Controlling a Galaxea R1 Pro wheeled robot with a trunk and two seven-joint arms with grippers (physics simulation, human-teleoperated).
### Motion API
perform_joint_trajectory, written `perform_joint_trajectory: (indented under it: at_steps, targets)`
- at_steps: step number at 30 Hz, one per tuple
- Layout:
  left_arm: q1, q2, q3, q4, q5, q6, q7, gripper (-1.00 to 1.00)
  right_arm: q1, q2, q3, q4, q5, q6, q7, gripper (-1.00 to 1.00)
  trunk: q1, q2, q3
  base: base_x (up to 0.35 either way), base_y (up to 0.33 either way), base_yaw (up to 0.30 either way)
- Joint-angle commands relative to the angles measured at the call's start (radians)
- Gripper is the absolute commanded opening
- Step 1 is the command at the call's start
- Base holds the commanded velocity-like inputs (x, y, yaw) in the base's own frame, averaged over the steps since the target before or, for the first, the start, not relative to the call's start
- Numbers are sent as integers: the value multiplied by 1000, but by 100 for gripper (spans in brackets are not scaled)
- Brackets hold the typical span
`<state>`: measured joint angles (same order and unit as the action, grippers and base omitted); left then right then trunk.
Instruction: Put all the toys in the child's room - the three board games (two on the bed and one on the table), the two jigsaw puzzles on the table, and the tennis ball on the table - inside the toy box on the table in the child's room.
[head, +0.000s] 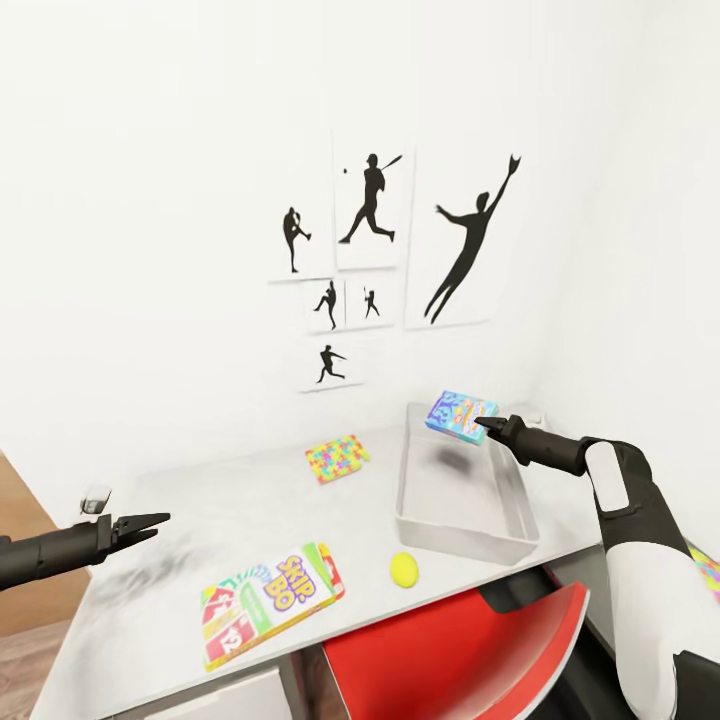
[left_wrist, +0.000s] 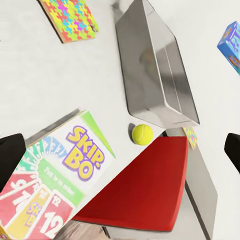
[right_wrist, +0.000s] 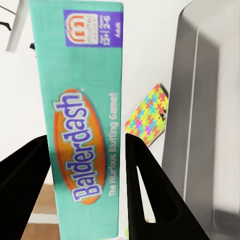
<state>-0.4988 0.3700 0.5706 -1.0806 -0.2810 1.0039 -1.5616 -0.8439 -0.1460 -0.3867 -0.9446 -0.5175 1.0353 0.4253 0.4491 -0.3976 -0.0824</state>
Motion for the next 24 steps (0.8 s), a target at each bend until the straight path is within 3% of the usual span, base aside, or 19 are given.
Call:
perform_joint_trajectory:
  at_steps: [1, 24]
  targets:
    - [-1, 0, 2, -1, -10, 10, -9, 100, -1, 0, -3, 0, 8, 4, 10, -100, 1, -2, -4, 157, 0, 0]
    - [-1, -2, 0, -1, -10, 10, -9, 100, 0, 0, -1, 0, 9, 3, 11, -100, 1, -2, -17, 100, 0, 0]
